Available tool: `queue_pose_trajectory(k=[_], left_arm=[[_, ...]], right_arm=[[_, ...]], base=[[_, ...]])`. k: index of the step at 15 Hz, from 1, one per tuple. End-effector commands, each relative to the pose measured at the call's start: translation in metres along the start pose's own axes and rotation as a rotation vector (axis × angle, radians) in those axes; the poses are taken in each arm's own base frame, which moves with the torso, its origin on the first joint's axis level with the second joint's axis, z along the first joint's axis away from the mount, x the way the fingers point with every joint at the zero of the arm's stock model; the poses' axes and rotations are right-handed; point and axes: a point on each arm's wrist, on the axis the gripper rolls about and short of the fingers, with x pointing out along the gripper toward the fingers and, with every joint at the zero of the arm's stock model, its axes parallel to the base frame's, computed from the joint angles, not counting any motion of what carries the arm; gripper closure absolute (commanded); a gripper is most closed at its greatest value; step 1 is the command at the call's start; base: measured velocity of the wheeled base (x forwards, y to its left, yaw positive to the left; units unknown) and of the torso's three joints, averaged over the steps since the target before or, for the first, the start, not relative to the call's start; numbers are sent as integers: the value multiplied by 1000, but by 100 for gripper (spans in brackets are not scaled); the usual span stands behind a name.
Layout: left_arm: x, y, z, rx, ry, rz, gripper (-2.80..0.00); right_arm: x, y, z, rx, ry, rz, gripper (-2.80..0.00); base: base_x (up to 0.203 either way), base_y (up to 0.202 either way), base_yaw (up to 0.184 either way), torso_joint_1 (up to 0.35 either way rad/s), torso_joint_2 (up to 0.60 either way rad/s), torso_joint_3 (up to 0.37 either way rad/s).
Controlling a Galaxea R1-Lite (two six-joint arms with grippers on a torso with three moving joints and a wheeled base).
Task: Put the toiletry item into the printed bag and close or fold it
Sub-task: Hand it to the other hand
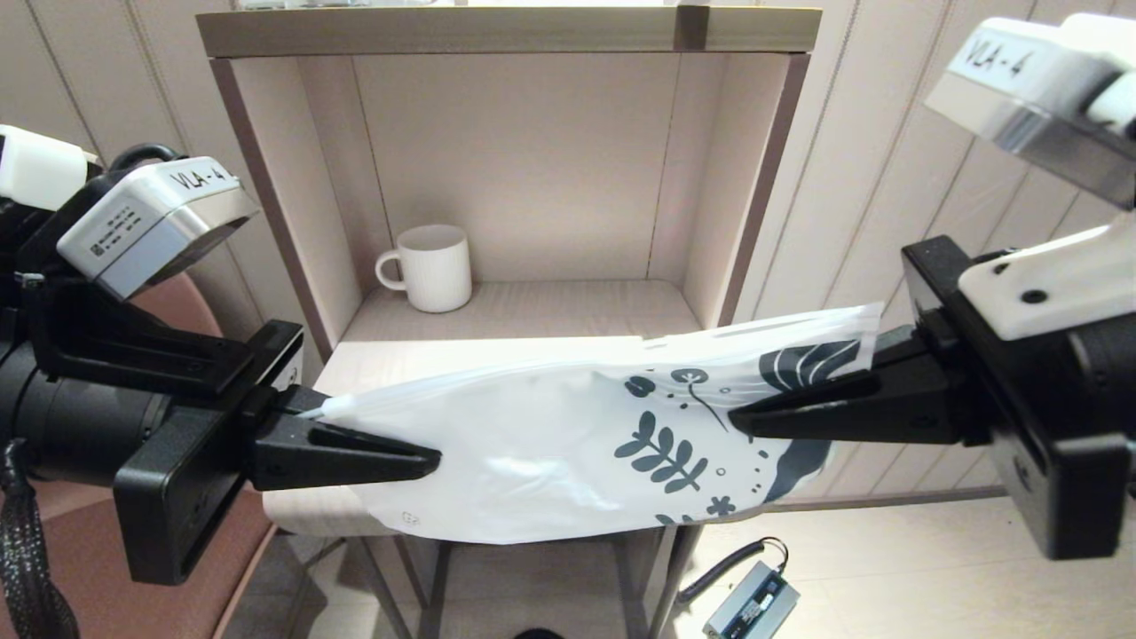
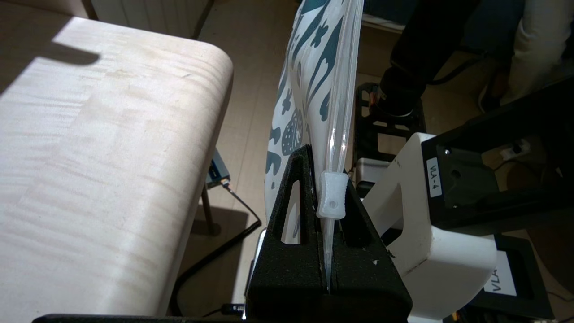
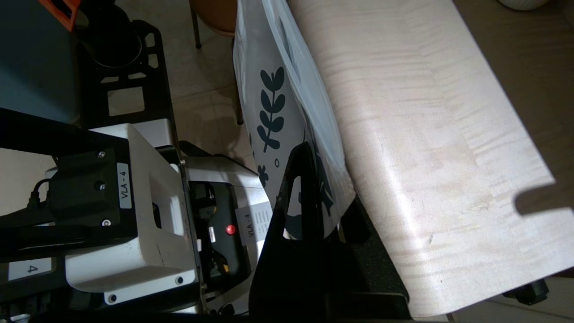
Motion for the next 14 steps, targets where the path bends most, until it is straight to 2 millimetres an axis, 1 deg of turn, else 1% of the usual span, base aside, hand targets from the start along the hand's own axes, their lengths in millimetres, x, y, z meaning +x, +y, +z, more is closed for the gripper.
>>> queue_pose_trajectory(k=[1,5,6,10,12,14], left_arm=[[0,0,1,3,-3,-5,0],[0,0,0,0,0,-6,0],[0,0,-1,-1,1,-6,0],[1,0,-3,-6,6,-8,0],[3,1,-8,-16,18,-8,0],[4,2,-18,-47,39,-1,0]], right_arm=[[2,0,-2,2,8,6,0],[4,-1,-1,3,19,-4,0],[5,-1,-2,0,26,-14,-280],[3,-1,-1,3,18,-13,-280],[1,0,-1,5,13,-14,-280],[-11,4,1,19,-14,-25,-280]], base=[[0,0,0,0,0,0],[0,0,0,0,0,0],[0,0,0,0,0,0],[0,0,0,0,0,0],[0,0,0,0,0,0],[0,0,0,0,0,0]])
